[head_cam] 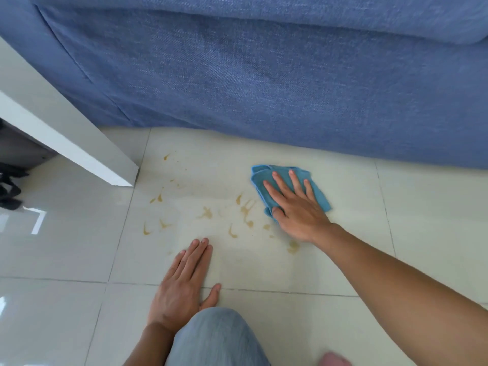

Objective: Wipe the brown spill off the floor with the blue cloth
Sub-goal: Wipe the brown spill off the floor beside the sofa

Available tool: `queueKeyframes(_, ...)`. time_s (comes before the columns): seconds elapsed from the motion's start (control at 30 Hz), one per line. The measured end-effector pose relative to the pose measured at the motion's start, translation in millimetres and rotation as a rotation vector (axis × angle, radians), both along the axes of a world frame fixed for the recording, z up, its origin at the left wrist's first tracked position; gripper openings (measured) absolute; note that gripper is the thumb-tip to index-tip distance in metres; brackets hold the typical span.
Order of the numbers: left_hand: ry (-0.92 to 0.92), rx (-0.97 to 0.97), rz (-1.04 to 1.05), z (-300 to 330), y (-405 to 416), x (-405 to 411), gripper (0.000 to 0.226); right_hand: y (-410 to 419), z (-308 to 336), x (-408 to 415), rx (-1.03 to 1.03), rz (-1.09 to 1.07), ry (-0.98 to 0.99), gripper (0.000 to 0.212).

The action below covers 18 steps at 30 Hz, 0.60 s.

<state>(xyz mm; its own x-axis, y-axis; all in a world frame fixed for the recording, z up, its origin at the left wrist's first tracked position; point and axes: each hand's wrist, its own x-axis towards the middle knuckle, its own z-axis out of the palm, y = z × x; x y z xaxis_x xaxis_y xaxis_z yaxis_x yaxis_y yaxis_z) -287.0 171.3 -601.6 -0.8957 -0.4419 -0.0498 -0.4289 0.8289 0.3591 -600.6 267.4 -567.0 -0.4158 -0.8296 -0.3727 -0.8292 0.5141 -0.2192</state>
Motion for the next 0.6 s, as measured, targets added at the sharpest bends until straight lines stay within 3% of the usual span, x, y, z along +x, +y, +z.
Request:
queueKeyframes(0.1, -0.014, 0.012, 0.007, 0.1, 0.3, 1.0, 0.077, 46.1, -2.5, 5.6, -0.024, 0.087, 0.043, 0.07)
queueKeyframes(0.2, -0.008, 0.011, 0.004, -0.4, -1.7, 0.3, 0.077, 72.5, -3.3, -29.2, 0.033, -0.057, 0.1, 0.073)
queueKeyframes(0.33, 0.01, 0.016, 0.006, -0.2, -1.2, -0.3, 0.077, 36.3, -4.7, -41.2, 0.058, -0.177, 0.079, 0.066)
queueKeyframes(0.6, -0.01, 0.013, 0.023, 7.4, 2.1, -1.1, 0.076, 46.6, -3.9, -32.1, -0.013, 0.035, 0.045, 0.063)
